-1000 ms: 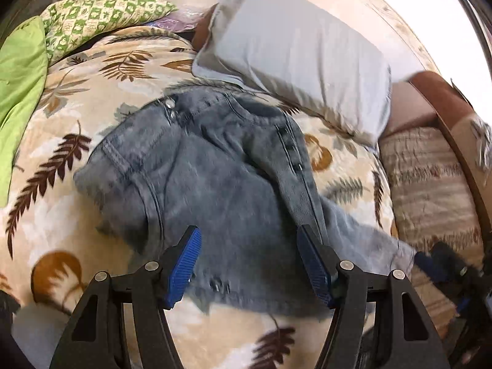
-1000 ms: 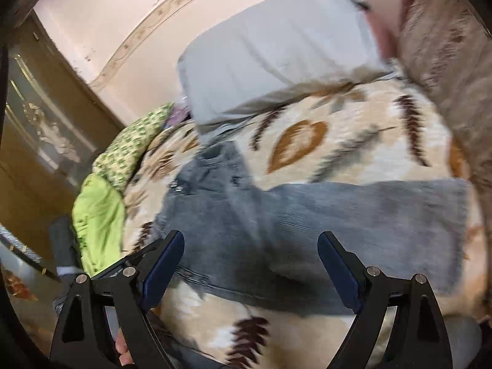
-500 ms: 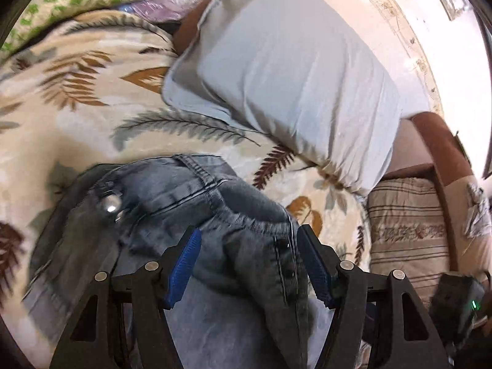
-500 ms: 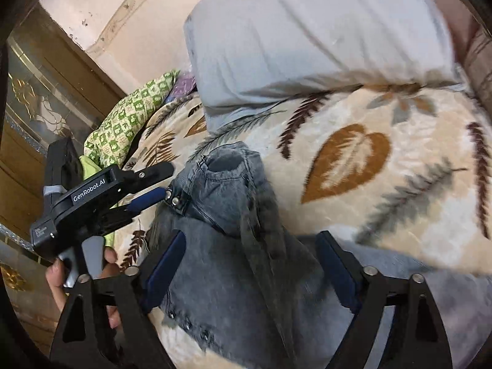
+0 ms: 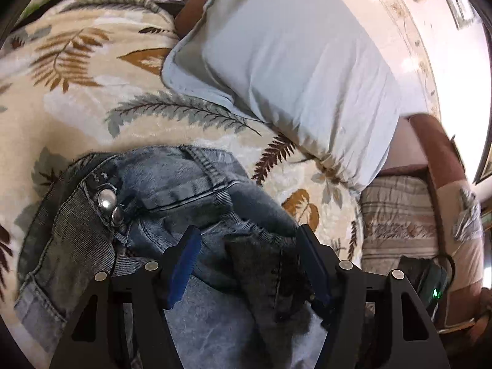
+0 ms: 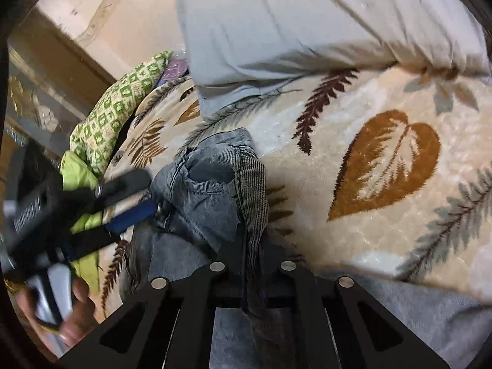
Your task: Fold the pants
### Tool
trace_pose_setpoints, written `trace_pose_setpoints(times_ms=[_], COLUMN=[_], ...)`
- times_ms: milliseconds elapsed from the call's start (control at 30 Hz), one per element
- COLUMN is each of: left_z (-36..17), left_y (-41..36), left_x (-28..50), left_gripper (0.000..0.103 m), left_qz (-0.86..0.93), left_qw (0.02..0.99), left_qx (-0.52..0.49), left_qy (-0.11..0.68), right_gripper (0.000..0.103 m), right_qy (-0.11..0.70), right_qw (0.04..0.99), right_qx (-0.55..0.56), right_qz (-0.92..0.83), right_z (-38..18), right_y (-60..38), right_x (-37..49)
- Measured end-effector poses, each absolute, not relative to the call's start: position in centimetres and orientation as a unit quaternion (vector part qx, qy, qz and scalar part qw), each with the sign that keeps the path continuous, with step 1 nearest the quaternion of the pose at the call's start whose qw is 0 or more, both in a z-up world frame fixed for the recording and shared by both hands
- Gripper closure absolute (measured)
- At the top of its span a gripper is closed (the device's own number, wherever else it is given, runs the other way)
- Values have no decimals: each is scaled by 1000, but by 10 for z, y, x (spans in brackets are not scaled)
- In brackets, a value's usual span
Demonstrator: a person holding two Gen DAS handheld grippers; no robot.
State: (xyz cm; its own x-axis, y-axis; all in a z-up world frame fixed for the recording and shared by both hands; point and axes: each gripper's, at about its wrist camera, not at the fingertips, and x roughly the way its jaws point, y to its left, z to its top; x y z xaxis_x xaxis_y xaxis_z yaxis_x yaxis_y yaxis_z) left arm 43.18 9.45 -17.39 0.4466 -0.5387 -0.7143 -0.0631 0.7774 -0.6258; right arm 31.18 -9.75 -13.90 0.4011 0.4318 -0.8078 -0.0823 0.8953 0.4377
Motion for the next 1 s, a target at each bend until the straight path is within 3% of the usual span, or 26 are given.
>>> trace_pose_setpoints(times_ms=[133,333,467,567,667,733,767,867,900,933,967,1000], left_z=[-149,-152,-181,-204,-210,-203,-198,-177,-174,-173,-171,-169], left_y=[49,-24,-58,-68,-67,-57,-50,-27,-15,-8,1,6], left_x=[442,482,494,497,498,496,492,482,478,474,468,462], left_gripper=[38,40,40,42,61,82,83,82,79,75,72,67], left_qz=[-151,-129,-111,-102,-88,-91,-91,-99,-96,-94,-91,-92], left_qw=[806,773,715,686,690,702,712,760,772,773,771,771], left_qx=[-184,19,134,167,155,112,95,24,-7,-25,-49,-65], left_qy=[542,621,677,700,702,697,690,642,629,627,629,627], right_gripper=[98,98,98,98,98,98,97,89,71,59,50,50], right_qy=[505,483,471,472,479,478,477,469,468,471,471,467], right_qw=[827,831,830,823,819,818,817,819,819,818,819,823], right_qx=[172,180,202,220,215,217,220,234,238,241,243,243], right_qz=[181,208,219,226,232,235,236,232,230,226,220,212], right_z=[-131,-131,-136,-141,-144,-144,-144,-140,-139,-138,-135,-131], right_y=[-88,-77,-80,-87,-87,-87,-88,-93,-95,-98,-102,-107], right_x=[293,274,269,269,269,268,268,267,266,265,264,259])
